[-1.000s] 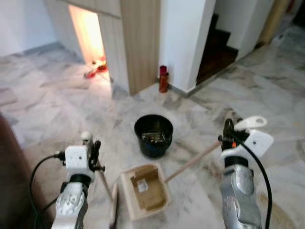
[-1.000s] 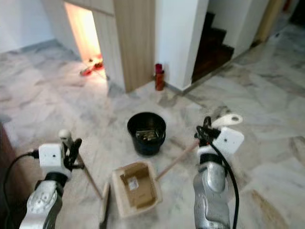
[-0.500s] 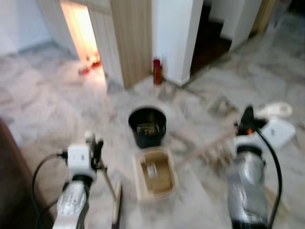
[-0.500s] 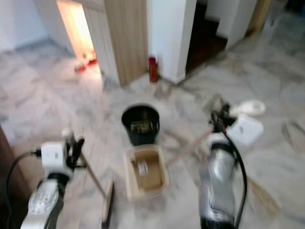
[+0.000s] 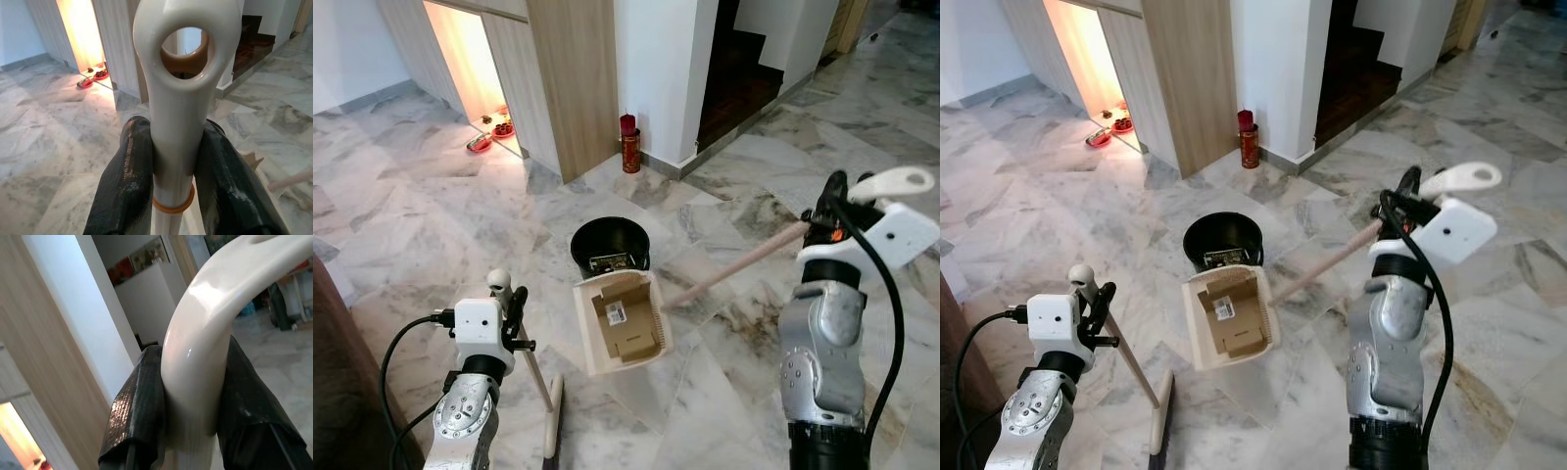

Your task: Sweep floor

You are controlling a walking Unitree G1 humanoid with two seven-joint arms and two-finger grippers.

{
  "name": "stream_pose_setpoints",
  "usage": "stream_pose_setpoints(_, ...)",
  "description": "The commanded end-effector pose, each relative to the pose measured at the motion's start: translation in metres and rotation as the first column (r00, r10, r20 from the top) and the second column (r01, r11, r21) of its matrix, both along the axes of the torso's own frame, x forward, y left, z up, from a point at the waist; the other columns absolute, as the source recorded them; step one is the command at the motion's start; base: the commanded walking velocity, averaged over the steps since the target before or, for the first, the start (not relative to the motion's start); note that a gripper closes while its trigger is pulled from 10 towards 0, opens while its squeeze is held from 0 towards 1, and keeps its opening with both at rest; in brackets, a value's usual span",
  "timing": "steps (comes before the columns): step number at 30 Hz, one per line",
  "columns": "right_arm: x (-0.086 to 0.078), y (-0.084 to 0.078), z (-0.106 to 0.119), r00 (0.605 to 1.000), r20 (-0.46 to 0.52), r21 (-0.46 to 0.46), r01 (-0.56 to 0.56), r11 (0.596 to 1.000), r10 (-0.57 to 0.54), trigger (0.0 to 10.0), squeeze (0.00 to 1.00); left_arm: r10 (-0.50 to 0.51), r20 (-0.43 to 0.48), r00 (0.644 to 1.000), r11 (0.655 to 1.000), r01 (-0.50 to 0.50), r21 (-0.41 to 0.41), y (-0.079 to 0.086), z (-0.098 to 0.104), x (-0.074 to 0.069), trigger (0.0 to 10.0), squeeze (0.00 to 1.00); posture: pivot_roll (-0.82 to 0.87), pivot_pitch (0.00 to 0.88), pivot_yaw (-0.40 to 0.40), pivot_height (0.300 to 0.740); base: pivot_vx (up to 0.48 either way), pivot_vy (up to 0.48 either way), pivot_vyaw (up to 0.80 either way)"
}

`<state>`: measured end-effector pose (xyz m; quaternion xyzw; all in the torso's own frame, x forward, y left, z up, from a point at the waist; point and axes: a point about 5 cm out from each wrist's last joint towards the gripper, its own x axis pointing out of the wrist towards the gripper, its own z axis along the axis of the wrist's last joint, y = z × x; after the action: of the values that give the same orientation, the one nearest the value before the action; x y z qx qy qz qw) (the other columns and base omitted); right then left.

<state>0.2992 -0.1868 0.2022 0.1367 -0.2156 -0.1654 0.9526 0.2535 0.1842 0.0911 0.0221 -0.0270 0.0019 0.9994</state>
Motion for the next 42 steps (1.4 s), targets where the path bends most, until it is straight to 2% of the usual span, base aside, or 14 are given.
stream_pose_setpoints(1,-0.004,0.002,0.021,0.994,0.105,0.017,-0.005,1.000,0.003,10.0,0.00,0.014,0.045,0.999,1.000,-0.015,0.021,0.002,0.008,0.003,10.0,0.00,0.04,0.000,0.023,0.740,0.000,0.000,0.00)
stream_pose_setpoints(13,-0.003,0.002,0.016,0.996,0.085,0.024,-0.014,1.000,0.012,10.0,0.00,0.024,0.039,0.999,0.999,-0.025,0.033,0.004,0.008,0.003,10.0,0.00,0.04,0.000,0.022,0.740,0.023,0.000,0.00)
stream_pose_setpoints(24,-0.003,0.004,0.015,0.996,0.079,0.002,-0.029,1.000,0.029,10.0,0.00,0.043,0.035,0.998,0.998,-0.045,0.045,0.007,0.007,0.003,10.0,0.00,0.04,0.000,0.020,0.740,0.356,0.000,0.00)
stream_pose_setpoints(30,-0.002,0.004,0.012,0.997,0.071,0.046,-0.045,0.998,0.042,10.0,0.00,0.048,0.035,0.998,0.998,-0.050,0.048,0.007,0.007,0.002,10.0,0.00,0.04,0.000,0.019,0.740,0.396,0.000,0.00)
stream_pose_setpoints(42,-0.001,0.015,0.018,0.988,0.095,0.014,-0.127,0.992,0.125,10.0,0.00,0.052,0.032,0.998,0.997,-0.054,0.054,0.007,0.004,-0.001,10.0,0.00,0.05,0.000,0.011,0.740,0.406,0.000,0.00)
